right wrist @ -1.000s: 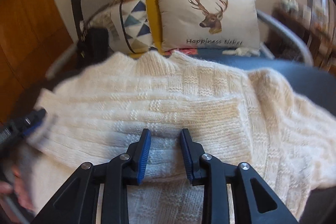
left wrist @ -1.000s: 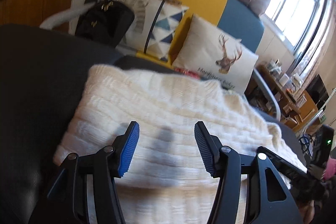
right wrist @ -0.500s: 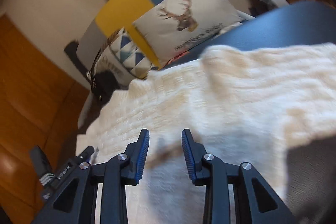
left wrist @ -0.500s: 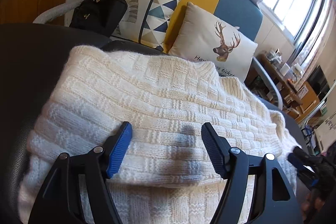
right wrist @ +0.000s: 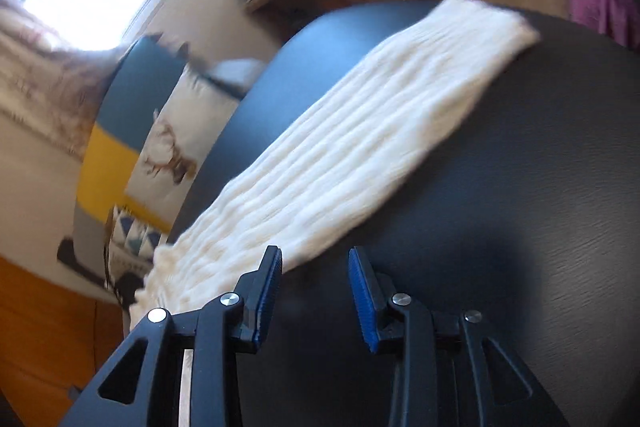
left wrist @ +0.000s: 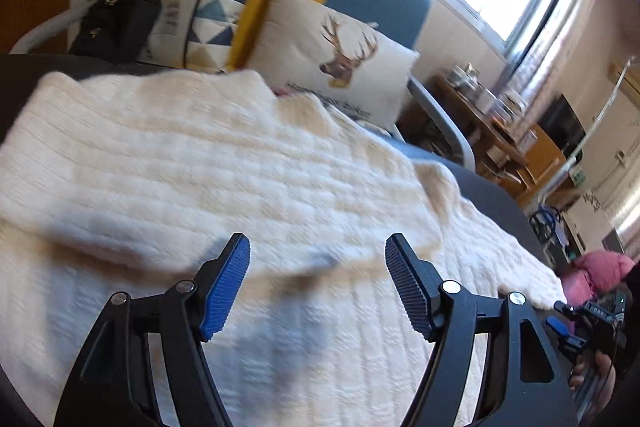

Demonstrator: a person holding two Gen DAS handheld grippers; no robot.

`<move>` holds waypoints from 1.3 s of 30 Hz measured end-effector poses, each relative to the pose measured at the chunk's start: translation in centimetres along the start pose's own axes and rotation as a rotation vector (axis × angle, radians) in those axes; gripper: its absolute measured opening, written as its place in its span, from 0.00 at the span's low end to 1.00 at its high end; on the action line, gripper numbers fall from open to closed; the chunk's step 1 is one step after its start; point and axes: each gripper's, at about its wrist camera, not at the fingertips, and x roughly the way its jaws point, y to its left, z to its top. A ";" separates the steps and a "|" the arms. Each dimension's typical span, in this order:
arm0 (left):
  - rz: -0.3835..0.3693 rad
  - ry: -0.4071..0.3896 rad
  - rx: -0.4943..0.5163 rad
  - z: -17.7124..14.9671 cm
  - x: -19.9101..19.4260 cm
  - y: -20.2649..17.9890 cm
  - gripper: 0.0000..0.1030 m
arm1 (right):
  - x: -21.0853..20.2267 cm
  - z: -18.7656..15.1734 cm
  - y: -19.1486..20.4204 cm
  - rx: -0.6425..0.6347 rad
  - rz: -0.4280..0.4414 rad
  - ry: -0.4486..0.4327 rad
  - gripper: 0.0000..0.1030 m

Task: Fold clothes
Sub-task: 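Grasp the other sweater sleeve with the right gripper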

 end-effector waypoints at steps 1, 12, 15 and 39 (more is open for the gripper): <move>-0.006 0.008 0.011 -0.3 0.2 -0.5 0.71 | -0.5 0.4 -0.7 0.012 -0.007 -0.016 0.34; 0.014 0.085 0.022 -1.6 1.8 -1.2 0.71 | -2.5 4.6 -5.8 0.150 0.018 -0.134 0.34; 0.024 0.087 0.032 -1.7 1.7 -1.4 0.71 | -2.1 5.4 -6.2 0.191 0.034 -0.159 0.34; 0.152 0.155 0.320 1.7 7.4 -5.4 0.84 | 0.6 8.0 -2.8 0.299 0.284 -0.143 0.08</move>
